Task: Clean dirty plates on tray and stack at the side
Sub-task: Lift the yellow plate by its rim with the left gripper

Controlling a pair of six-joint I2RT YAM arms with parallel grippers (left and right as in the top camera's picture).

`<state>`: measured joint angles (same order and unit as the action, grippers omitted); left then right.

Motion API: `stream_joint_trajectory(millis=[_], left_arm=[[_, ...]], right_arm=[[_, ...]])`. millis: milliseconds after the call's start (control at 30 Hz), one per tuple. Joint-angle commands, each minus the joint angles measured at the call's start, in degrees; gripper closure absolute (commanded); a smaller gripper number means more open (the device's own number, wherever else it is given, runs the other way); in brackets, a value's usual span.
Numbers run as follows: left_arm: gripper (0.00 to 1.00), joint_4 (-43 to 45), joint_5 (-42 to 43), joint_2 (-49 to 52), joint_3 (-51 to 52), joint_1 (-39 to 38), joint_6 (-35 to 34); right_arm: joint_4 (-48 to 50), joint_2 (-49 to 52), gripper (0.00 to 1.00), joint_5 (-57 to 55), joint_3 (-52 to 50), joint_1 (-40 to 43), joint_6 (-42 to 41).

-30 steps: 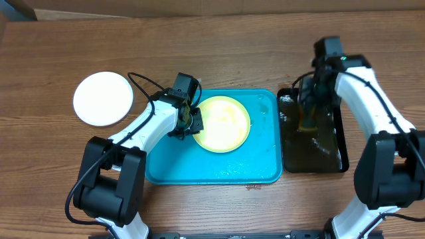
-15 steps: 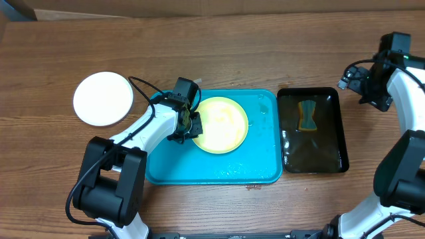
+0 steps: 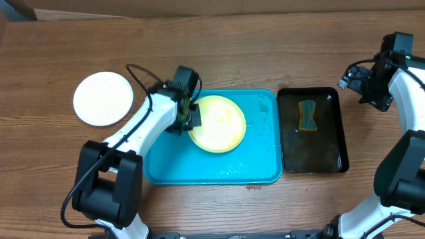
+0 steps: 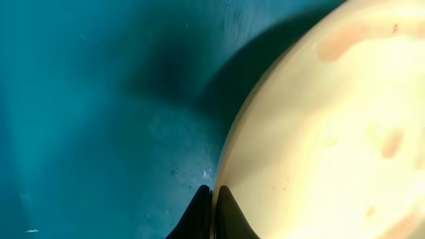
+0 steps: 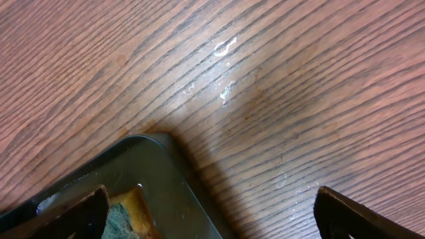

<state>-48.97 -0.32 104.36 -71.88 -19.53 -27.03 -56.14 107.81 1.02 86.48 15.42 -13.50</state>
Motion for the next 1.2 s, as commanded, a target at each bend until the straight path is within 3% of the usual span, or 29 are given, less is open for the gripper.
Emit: stream_joint_trajectory(millis=[0, 500, 967, 1167], left_arm=[[0.96, -3.26, -6.60, -0.66, -7.67, -0.37, 3.02], [0.96, -4.15, -5.03, -0.66, -18.12, -1.11, 4.83], [0.96, 6.91, -5.07, -0.66, -19.10, -16.06, 6.86], [0.96, 13.07, -13.20, -0.66, -19.10, -24.70, 8.59]], right_arm=[[0.35, -0.22, 0.00, 0.15, 0.92, 0.09, -0.46], [2.99, -0.22, 0.00, 2.08, 0.92, 0.20, -0.46], [6.47, -0.22, 0.00, 2.10, 0.92, 12.37, -3.26], [6.56, -0.22, 0.00, 2.10, 0.92, 14.95, -3.26]])
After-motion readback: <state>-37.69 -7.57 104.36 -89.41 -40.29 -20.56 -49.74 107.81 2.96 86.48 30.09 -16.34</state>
